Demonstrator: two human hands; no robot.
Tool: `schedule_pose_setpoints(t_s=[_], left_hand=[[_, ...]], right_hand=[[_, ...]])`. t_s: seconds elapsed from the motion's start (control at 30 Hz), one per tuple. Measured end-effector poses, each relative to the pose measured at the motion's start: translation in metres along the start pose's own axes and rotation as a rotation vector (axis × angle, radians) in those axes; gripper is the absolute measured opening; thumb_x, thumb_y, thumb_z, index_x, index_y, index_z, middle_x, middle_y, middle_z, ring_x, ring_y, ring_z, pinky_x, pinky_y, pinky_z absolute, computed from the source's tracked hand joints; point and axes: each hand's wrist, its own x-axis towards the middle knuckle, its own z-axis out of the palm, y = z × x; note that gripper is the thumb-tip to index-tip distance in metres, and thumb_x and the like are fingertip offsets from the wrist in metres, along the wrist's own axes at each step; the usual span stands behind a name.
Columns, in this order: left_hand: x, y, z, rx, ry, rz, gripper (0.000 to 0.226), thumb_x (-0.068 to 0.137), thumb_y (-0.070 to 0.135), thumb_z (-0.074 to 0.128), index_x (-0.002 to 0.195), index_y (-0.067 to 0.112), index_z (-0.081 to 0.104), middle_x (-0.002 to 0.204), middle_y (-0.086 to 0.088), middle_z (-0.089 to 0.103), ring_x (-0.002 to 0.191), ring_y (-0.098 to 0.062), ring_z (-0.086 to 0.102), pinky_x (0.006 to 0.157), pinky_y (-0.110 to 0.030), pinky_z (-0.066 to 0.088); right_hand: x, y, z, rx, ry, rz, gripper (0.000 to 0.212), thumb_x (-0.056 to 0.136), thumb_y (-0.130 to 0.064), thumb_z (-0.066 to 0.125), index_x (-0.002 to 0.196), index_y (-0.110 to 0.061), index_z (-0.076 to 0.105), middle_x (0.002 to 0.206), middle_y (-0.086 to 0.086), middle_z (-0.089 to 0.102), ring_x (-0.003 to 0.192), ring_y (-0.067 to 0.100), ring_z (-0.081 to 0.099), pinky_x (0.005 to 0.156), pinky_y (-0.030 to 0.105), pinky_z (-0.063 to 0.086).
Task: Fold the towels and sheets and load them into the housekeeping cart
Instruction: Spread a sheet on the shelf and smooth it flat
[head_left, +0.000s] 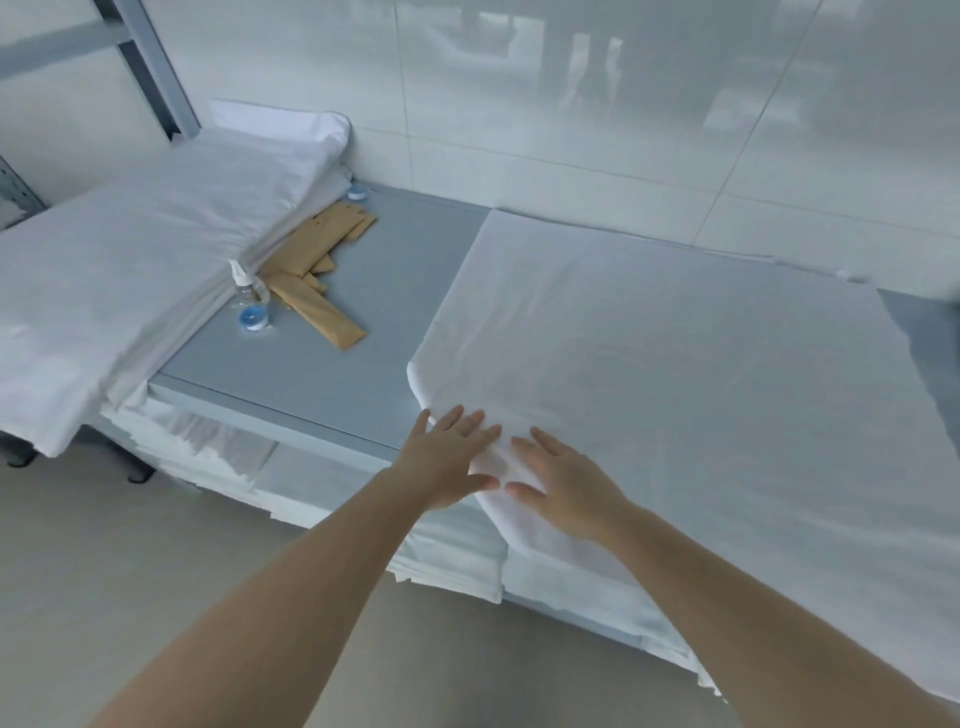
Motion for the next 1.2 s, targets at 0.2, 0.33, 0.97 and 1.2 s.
schedule_pose_setpoints(t_s=[0.2,0.33,0.97,1.2], left_hand=[[-0.021,0.0,0.019,0.01,0.078,0.04,0.099,0.08,0.056,0.066,0.154,0.03,0.005,0.162,0.008,-0.002,0.147,-0.014,-0.014,0.118,-0.047,-0.007],[-0.025,0.002,0.026,-0.011,0.139,0.063,0.098,0.078,0.057,0.067,0.153,0.029,0.011,0.162,0.008,0.003,0.148,-0.012,-0.013,0.118,-0.045,-0.009],[-0.003,0.067,-0.055,-0.134,0.765,0.022,0.045,0.057,-0.013,0.06,0.098,0.006,0.064,0.097,-0.008,0.064,0.1,-0.033,0.059,0.105,-0.046,0.039],[-0.033,0.024,-0.061,-0.16,0.433,0.114,0.052,0.083,-0.007,0.046,0.121,0.023,0.065,0.121,0.002,0.064,0.115,-0.022,0.055,0.099,-0.025,0.031]], right_hand=[[-0.029,-0.012,0.048,-0.267,0.098,-0.09,0.096,0.079,-0.059,0.061,0.152,-0.035,0.003,0.16,0.001,-0.017,0.148,0.021,-0.007,0.118,0.049,0.006],[-0.038,-0.011,0.045,-0.252,0.296,-0.071,0.083,0.061,-0.008,0.084,0.136,-0.024,0.053,0.146,0.011,0.044,0.131,0.032,0.047,0.104,0.051,0.041],[-0.059,0.002,-0.073,0.134,0.595,0.067,0.027,0.091,-0.01,0.054,0.114,-0.017,0.066,0.075,0.009,0.067,0.072,0.032,0.059,0.064,0.034,0.046],[-0.069,-0.004,-0.045,0.165,0.463,-0.087,0.027,0.098,-0.025,0.052,0.122,-0.022,0.064,0.09,0.0,0.072,0.083,0.023,0.064,0.072,0.032,0.047]])
